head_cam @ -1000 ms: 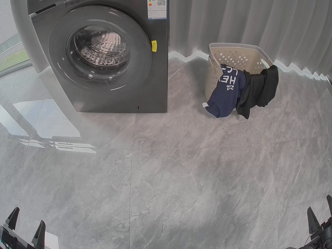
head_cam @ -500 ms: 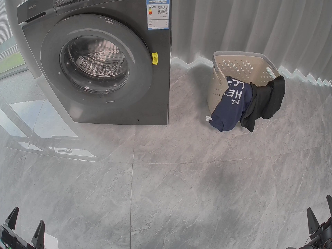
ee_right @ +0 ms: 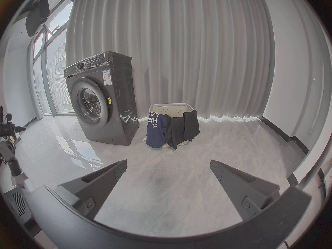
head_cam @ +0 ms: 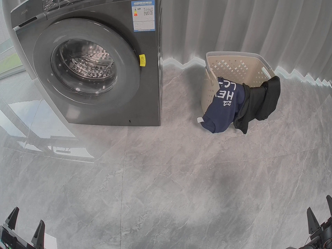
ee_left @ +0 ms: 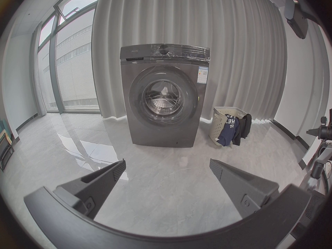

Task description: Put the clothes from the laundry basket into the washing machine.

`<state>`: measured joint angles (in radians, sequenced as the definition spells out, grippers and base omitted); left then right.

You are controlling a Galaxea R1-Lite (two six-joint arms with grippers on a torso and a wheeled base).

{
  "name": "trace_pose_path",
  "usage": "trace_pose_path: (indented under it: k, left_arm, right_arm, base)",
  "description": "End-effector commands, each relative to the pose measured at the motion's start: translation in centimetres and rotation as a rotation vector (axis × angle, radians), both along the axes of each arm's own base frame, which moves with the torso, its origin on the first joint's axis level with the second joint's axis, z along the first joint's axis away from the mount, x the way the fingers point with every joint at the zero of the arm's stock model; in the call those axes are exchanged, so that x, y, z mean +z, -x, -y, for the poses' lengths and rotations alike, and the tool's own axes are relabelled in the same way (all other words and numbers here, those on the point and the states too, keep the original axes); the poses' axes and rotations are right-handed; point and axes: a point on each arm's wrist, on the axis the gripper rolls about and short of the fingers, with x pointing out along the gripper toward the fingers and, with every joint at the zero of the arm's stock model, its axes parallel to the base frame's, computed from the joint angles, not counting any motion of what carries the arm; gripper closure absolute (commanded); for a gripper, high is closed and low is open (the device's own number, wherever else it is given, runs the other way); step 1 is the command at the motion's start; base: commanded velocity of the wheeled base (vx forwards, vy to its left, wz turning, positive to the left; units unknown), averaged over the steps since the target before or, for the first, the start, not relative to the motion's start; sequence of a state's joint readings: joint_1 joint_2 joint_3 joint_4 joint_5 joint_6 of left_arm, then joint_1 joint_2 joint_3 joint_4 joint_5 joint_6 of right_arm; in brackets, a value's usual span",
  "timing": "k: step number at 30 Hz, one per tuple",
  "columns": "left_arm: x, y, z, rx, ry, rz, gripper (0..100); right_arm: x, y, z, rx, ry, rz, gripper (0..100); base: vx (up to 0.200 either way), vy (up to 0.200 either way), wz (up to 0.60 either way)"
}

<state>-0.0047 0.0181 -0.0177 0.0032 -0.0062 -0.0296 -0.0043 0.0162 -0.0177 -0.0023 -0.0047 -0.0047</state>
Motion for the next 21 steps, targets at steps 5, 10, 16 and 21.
trace_pose_path:
  k: [5, 10, 16, 21]
  left_arm:
    - [-0.53, 0.01, 0.00, -0.001, 0.004, 0.001, 0]
    - [-0.49, 0.02, -0.01, 0.000, 0.006, 0.002, 0]
    - [-0.53, 0.01, -0.01, 0.000, 0.006, 0.000, 0]
    - [-0.53, 0.01, 0.00, 0.003, 0.003, 0.001, 0]
  right_arm:
    - [-0.52, -0.01, 0.00, -0.002, -0.002, -0.001, 0]
    - [-0.53, -0.01, 0.00, -0.002, 0.000, -0.002, 0]
    - [-0.53, -0.01, 0.00, -0.002, -0.002, -0.002, 0]
    - [-0.53, -0.01, 0.00, -0.002, 0.000, -0.002, 0]
  base:
    - [0.080, 0.000, 0.00]
    - [0.200, 0.000, 0.00]
    - [0.167, 0.000, 0.00]
    - [0.000, 0.000, 0.00]
